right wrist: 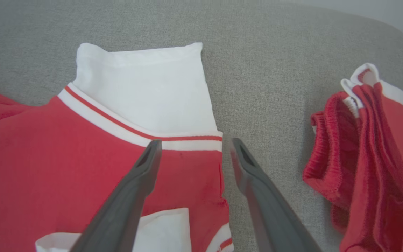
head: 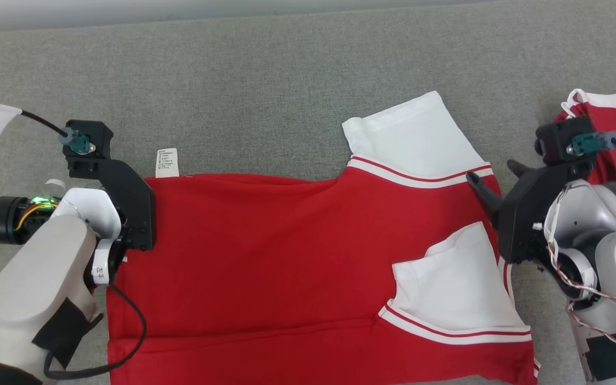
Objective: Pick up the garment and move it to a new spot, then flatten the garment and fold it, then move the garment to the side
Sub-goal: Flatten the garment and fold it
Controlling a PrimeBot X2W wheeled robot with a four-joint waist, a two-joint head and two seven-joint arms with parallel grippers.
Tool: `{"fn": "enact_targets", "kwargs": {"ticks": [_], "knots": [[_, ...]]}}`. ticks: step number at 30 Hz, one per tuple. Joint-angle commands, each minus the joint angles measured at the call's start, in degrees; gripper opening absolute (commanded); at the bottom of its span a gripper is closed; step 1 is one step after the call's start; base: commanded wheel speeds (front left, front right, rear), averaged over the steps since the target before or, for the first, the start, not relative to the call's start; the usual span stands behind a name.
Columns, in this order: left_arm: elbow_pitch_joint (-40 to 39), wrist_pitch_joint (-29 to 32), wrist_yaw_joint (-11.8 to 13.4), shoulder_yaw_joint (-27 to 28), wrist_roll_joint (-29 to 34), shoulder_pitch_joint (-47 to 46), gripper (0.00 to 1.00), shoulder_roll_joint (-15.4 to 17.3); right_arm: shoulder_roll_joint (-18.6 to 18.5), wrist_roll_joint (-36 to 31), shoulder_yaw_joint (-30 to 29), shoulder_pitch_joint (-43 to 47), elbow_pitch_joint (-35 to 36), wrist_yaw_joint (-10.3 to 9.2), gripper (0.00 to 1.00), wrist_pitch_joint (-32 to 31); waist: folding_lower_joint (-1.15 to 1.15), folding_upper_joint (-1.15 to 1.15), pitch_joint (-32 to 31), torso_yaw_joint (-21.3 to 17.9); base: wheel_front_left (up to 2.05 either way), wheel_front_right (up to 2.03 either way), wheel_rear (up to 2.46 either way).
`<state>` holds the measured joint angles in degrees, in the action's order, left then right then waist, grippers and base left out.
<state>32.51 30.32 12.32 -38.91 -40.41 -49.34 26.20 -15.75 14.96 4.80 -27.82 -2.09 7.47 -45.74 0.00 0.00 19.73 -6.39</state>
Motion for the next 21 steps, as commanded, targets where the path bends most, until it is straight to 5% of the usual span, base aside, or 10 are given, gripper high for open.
{"fn": "enact_targets", "kwargs": {"ticks": [1,14,16,21], "knots": [[0.19,-0.64,0.44,0.19,-0.48,0.46,0.0,-0.39,-0.14,-0.16,0.19,-1.02,0.2,0.04,1.0,-0.02,0.0,0.0,0.22,0.3,0.0,0.0,0.0],[-0.33,-5.15,1.33,-1.24,0.68,-0.99,0.0,-5.99,-4.33,-2.58,0.79,-14.33,-12.28,0.04,1.0,3.17,0.0,0.0,2.87,5.09,0.0,0.0,0.0],[0.66,-6.67,0.87,-2.09,0.79,-2.77,0.0,-8.74,-6.04,-2.75,1.94,-19.69,-22.95,0.04,1.0,8.24,0.0,0.0,4.75,8.38,0.0,0.0,0.0],[5.67,-9.32,-1.18,-2.78,0.24,-5.64,0.0,-11.72,-7.84,-0.59,7.2,-26.26,-34.64,0.04,1.0,10.24,0.0,0.0,7.72,10.9,0.0,0.0,0.0]]}}
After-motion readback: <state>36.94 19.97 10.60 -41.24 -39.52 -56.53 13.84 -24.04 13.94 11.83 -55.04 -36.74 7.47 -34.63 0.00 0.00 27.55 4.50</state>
